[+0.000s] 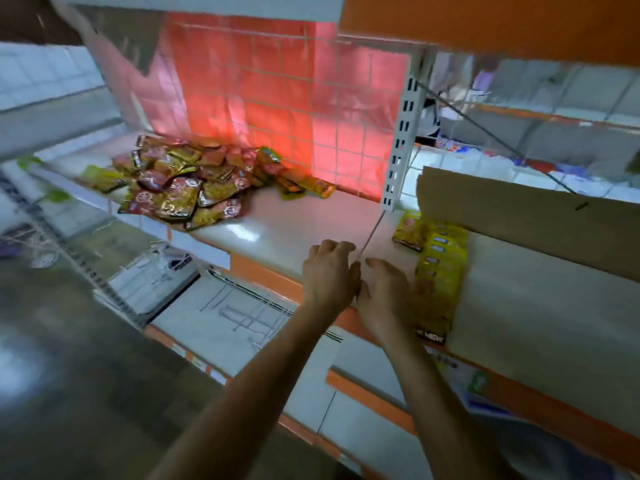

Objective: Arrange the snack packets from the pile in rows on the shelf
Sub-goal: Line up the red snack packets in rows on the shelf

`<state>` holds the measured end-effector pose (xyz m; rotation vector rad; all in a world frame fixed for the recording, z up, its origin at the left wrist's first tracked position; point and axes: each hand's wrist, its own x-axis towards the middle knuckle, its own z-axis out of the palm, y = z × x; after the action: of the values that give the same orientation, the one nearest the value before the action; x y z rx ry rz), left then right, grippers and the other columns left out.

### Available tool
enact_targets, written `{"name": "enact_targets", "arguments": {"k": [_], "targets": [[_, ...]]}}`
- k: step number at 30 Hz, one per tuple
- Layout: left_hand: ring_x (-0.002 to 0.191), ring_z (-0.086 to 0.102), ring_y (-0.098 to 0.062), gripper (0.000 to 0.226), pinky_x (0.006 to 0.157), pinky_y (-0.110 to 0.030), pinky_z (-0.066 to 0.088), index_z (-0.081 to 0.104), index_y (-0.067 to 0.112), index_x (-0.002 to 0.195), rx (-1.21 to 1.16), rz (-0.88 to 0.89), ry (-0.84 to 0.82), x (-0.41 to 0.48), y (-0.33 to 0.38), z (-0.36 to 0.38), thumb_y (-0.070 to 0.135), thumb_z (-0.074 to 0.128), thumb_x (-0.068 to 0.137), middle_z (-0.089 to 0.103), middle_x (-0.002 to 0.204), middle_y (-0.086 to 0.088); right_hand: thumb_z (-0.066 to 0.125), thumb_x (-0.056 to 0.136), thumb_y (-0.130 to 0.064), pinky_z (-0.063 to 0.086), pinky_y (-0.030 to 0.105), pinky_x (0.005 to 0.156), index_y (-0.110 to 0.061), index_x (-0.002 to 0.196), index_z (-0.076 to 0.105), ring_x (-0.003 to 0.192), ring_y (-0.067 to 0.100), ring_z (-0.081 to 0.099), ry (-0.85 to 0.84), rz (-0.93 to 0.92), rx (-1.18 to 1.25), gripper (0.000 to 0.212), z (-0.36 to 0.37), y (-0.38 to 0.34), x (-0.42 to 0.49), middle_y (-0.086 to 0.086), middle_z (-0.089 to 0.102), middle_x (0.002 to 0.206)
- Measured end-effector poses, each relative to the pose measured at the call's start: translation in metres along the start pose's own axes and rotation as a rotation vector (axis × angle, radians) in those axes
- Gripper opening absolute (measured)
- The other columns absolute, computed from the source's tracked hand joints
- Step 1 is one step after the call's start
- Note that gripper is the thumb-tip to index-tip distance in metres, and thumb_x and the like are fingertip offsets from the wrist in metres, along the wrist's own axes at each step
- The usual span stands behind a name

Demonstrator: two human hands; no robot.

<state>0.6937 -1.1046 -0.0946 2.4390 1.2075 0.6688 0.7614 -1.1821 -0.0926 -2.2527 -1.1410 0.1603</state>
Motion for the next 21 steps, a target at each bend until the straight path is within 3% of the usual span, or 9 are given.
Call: {"name": "enact_targets", "arguments": {"k": [10, 14, 17, 21], "targets": [[0.117, 0.048, -0.031, 0.043, 0.094, -0.041, 0.044, 0.053, 0.020, 0.132, 0.046, -0.132, 0.114, 0.032, -0.088, -0.049, 0.030, 0.059, 0.091, 0.054, 0.130, -0.010, 0.058, 0.093, -0.019, 0.038, 0.031, 0.102, -0.017, 0.133, 0.051, 0.129, 0.020, 0.045, -0.063, -0.077, 0.124, 0.040, 0.053, -0.081, 0.034, 0.002, 0.052, 0.138], [0.118, 0.046, -0.032, 0.046, 0.092, -0.042, 0.045, 0.049, 0.019, 0.133, 0.099, -0.173, 0.117, 0.055, -0.123, -0.059, 0.030, 0.060, 0.090, 0.052, 0.130, -0.011, 0.056, 0.093, -0.020, 0.038, 0.028, 0.097, -0.016, 0.132, 0.051, 0.125, 0.023, 0.048, -0.111, -0.082, 0.141, 0.040, 0.081, -0.103, 0.065, 0.004, 0.054, 0.136], [0.117, 0.045, -0.032, 0.046, 0.091, -0.041, 0.043, 0.048, 0.017, 0.132, 0.145, -0.257, 0.101, 0.079, -0.153, -0.066, 0.030, 0.061, 0.090, 0.051, 0.127, -0.011, 0.054, 0.093, -0.020, 0.040, 0.035, 0.099, -0.014, 0.131, 0.051, 0.120, 0.027, 0.050, -0.170, -0.088, 0.161, 0.039, 0.104, -0.124, 0.094, 0.007, 0.056, 0.132], [0.121, 0.043, -0.031, 0.042, 0.096, -0.038, 0.040, 0.048, 0.014, 0.131, 0.214, -0.334, 0.073, 0.108, -0.190, -0.076, 0.029, 0.057, 0.092, 0.049, 0.131, -0.011, 0.054, 0.093, -0.024, 0.042, 0.037, 0.091, -0.010, 0.126, 0.052, 0.114, 0.033, 0.053, -0.204, -0.096, 0.152, 0.036, 0.128, -0.154, 0.130, 0.012, 0.061, 0.123]]}}
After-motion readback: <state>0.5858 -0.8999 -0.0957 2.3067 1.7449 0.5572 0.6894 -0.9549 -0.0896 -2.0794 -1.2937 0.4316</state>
